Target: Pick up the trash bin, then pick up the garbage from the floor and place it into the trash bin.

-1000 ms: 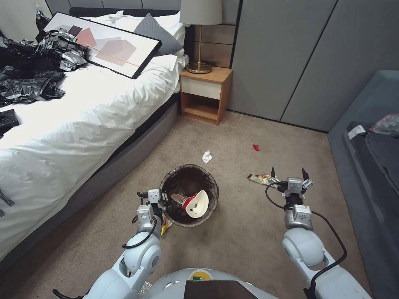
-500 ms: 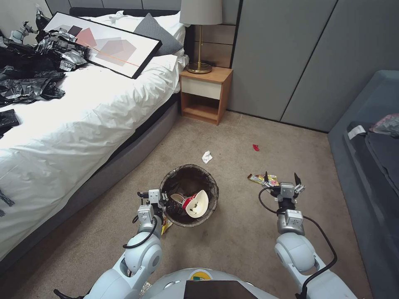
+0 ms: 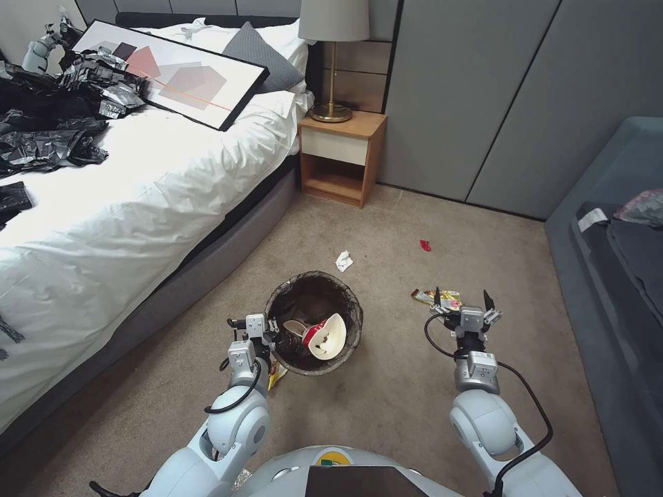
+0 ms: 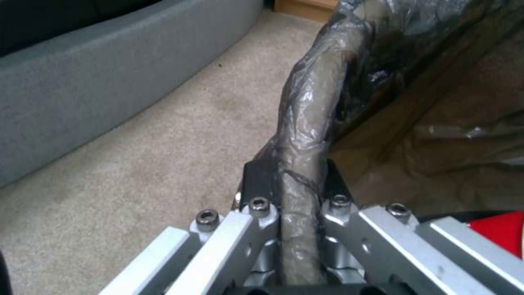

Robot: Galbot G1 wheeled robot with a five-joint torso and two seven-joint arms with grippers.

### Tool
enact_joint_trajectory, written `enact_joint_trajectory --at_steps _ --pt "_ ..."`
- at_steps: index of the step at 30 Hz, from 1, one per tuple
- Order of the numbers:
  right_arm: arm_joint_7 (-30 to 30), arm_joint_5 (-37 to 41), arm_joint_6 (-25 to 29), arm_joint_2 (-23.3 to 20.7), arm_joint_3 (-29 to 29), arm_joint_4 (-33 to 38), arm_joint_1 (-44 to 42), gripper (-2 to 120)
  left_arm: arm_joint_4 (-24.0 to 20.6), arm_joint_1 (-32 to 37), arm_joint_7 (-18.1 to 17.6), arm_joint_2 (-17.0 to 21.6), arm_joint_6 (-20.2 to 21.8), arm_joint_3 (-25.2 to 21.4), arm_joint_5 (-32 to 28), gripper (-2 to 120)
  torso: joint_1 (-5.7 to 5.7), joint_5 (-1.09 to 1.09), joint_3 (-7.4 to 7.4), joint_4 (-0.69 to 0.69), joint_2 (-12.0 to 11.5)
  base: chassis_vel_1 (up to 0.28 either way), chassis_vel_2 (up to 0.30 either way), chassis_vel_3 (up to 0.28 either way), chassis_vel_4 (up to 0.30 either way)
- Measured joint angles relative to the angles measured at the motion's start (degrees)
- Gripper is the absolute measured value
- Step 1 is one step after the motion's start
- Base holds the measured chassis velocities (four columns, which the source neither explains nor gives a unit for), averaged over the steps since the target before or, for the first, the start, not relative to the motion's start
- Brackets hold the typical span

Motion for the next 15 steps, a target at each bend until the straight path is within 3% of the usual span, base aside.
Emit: enact_joint_trajectory --at_steps 15 --pt "0.1 -0.2 0.0 0.4 0.1 0.1 -0.1 100 0.0 0.1 0.2 0.0 0.2 0.0 0.5 3 0.00 0.00 0.00 0.00 0.0 0.000 0.000 0.000 0.000"
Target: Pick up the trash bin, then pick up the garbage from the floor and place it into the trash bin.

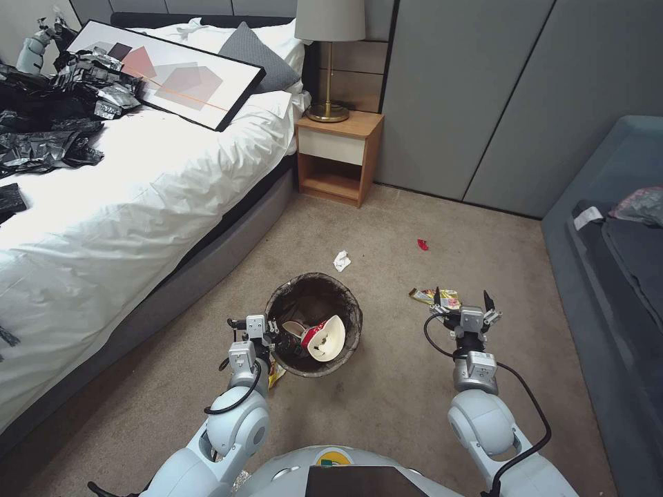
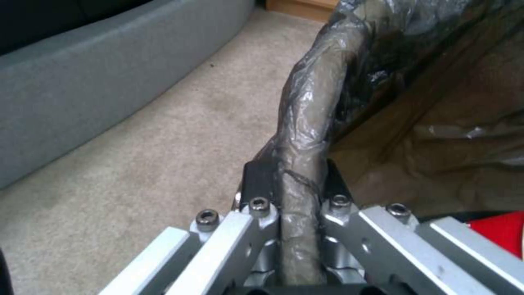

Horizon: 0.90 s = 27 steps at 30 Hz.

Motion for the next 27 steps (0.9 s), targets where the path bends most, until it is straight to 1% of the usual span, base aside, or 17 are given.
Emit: enact_joint_trajectory --at_steps 12,16,20,25,27 --pt "0.3 -0.1 -0.1 0.4 0.0 -0.3 0.5 100 0.1 -0.1 0.1 -0.2 0.2 0.1 0.0 3 0.00 0.00 0.00 0.00 0.0 -0.059 -0.055 -0.065 -0.057" --pt "0.4 -0.1 -0.1 0.5 -0.1 -0.4 0.7 100 0.1 -0.1 0.1 -0.2 0.2 0.1 -0.1 3 0.00 0.00 0.00 -0.02 0.0 -0.082 -0.078 -0.088 -0.084" --pt "0.6 0.0 -0.2 0.8 -0.4 -0.6 1.0 100 0.2 -0.2 0.1 -0.3 0.2 0.1 -0.1 3 0.00 0.00 0.00 0.01 0.0 -0.090 -0.089 -0.101 -0.088" --pt "0.8 0.1 0.3 1.3 -0.6 -0.8 1.6 100 0.2 -0.2 -0.1 -0.5 -0.2 0.1 -0.6 2 0.00 0.00 0.00 -0.05 0.0 -0.043 -0.058 -0.051 -0.037" --pt "0.8 0.0 1.0 1.6 -0.8 -1.1 2.1 100 0.2 -0.2 -0.2 -0.6 -0.3 0.0 -0.8 2 0.00 0.00 0.00 0.03 0.0 0.000 0.000 0.000 0.000"
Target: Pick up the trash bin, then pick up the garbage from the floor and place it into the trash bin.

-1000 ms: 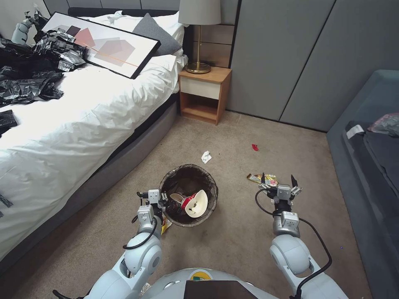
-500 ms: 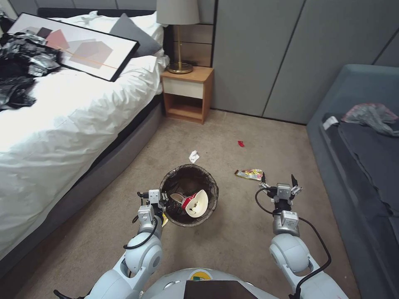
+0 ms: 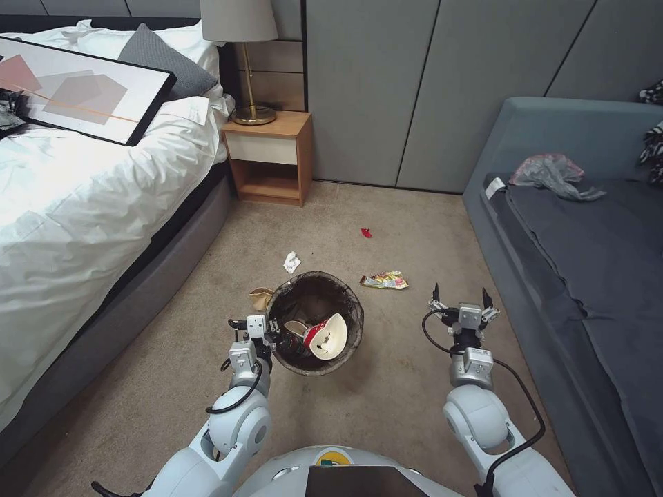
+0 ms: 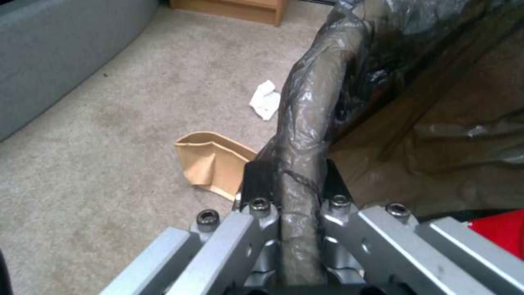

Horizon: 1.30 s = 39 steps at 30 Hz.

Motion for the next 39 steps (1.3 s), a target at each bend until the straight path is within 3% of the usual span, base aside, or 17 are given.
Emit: enact_joint_trajectory --at_steps 25,39 --pt "0.1 -0.3 -0.8 1.0 -0.4 0.2 0.0 100 -0.2 0.0 0.0 0.1 -0.2 -0.2 0.0 2 0.00 0.00 0.00 -0.03 0.0 -0.010 0.013 0.012 -0.015" --pt "0.2 -0.3 -1.3 0.8 -0.4 0.7 -0.3 100 -0.2 0.1 0.0 0.2 -0.3 0.0 0.1 2 0.00 0.00 0.01 -0.02 0.0 -0.203 0.192 0.195 -0.196"
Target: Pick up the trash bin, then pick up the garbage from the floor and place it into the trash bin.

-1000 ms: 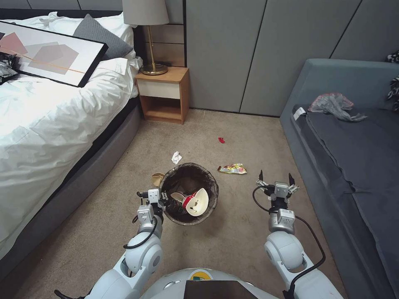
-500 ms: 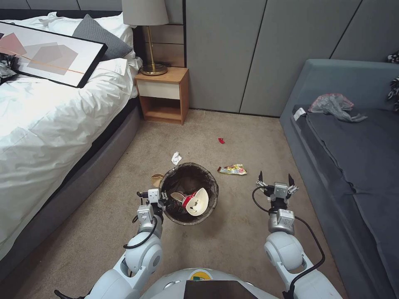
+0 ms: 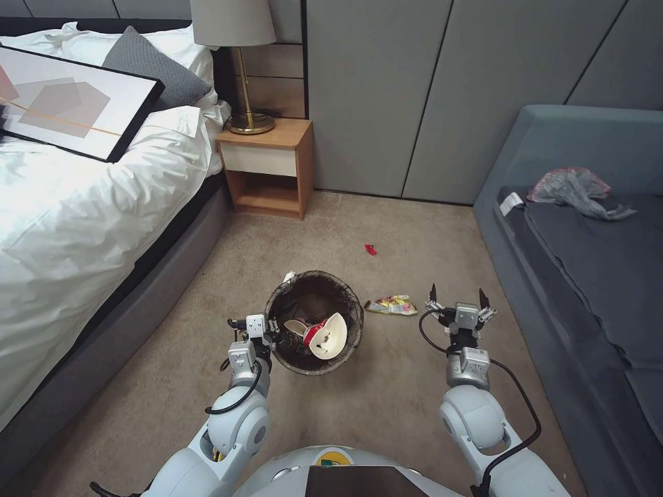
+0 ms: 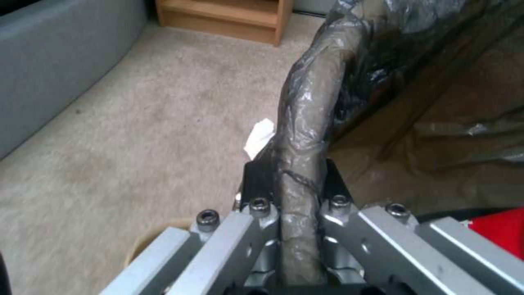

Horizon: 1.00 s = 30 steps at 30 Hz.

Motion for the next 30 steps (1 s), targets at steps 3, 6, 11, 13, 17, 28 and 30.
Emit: enact_joint_trajectory --at_steps 3,6,11,13,17,28,30 --pt "0.0 -0.1 0.0 0.1 0.0 0.0 0.0 100 -0.1 0.1 0.1 0.0 0.0 0.0 0.1 2 0.00 0.01 0.00 -0.01 0.0 -0.190 0.203 0.204 -0.198" --pt "0.0 -0.2 0.0 0.1 0.0 0.0 0.0 100 -0.1 0.2 0.1 0.0 -0.1 0.0 0.1 2 0.00 -0.01 -0.01 0.00 0.0 -0.174 0.193 0.188 -0.199" --pt "0.1 -0.2 0.0 0.1 -0.1 0.0 0.1 100 -0.1 0.2 0.1 -0.1 -0.1 -0.1 0.2 2 0.00 0.00 -0.01 -0.01 0.0 -0.180 0.183 0.182 -0.178" --pt "0.1 -0.2 0.0 0.1 -0.1 0.0 0.1 100 -0.1 0.2 0.1 -0.1 -0.1 -0.1 0.2 2 0.00 0.00 -0.01 -0.01 0.0 -0.207 0.202 0.184 -0.191" --pt "0.2 -0.5 0.9 0.2 -0.3 -0.6 0.5 100 -0.1 0.2 0.1 -0.2 -0.1 -0.1 0.2 2 0.00 -0.01 -0.01 0.00 0.0 -0.191 0.216 0.186 -0.207" --pt "0.5 -1.0 0.9 0.4 -0.5 -1.2 1.1 100 0.3 -0.2 0.1 -0.6 -0.1 0.0 0.3 2 -0.01 0.00 -0.02 -0.01 0.0 -0.060 0.054 0.051 -0.060" --pt "0.5 -1.0 0.8 0.4 -0.5 -1.2 1.1 100 0.3 -0.2 0.1 -0.6 -0.1 0.0 0.3 2 -0.01 -0.01 -0.02 -0.02 0.0 0.000 0.000 0.000 0.000"
